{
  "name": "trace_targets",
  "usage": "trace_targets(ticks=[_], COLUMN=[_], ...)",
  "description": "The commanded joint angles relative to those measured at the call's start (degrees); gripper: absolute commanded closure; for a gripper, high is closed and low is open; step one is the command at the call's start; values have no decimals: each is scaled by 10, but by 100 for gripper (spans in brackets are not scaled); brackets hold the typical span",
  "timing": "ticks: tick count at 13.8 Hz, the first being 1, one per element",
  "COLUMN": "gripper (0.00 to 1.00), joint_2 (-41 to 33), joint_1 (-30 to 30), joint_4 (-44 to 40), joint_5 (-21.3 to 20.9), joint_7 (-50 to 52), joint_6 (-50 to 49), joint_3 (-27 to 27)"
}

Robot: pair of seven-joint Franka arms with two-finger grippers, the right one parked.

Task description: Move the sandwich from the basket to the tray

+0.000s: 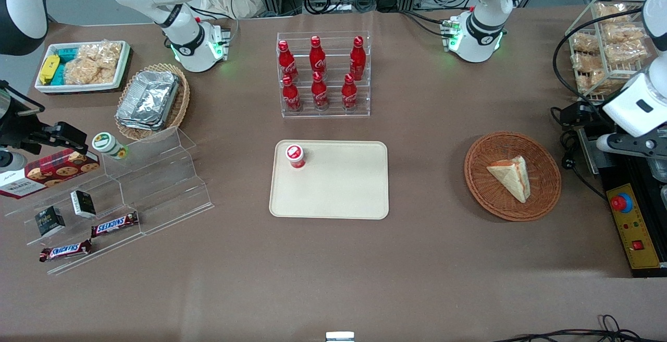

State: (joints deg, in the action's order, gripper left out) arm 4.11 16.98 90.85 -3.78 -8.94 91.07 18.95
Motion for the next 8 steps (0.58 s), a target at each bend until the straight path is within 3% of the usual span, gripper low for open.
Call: trace_targets(ticks=[1, 5, 8], gripper=[0, 0, 0], joint_2=[23, 49, 45], joint_1=[0, -3, 2], joint_4=[-26, -51, -3], joint_5=[4, -4, 7], joint_7=[3, 10, 143], joint_6=[-21, -45, -9], joint_3=[1, 2, -1])
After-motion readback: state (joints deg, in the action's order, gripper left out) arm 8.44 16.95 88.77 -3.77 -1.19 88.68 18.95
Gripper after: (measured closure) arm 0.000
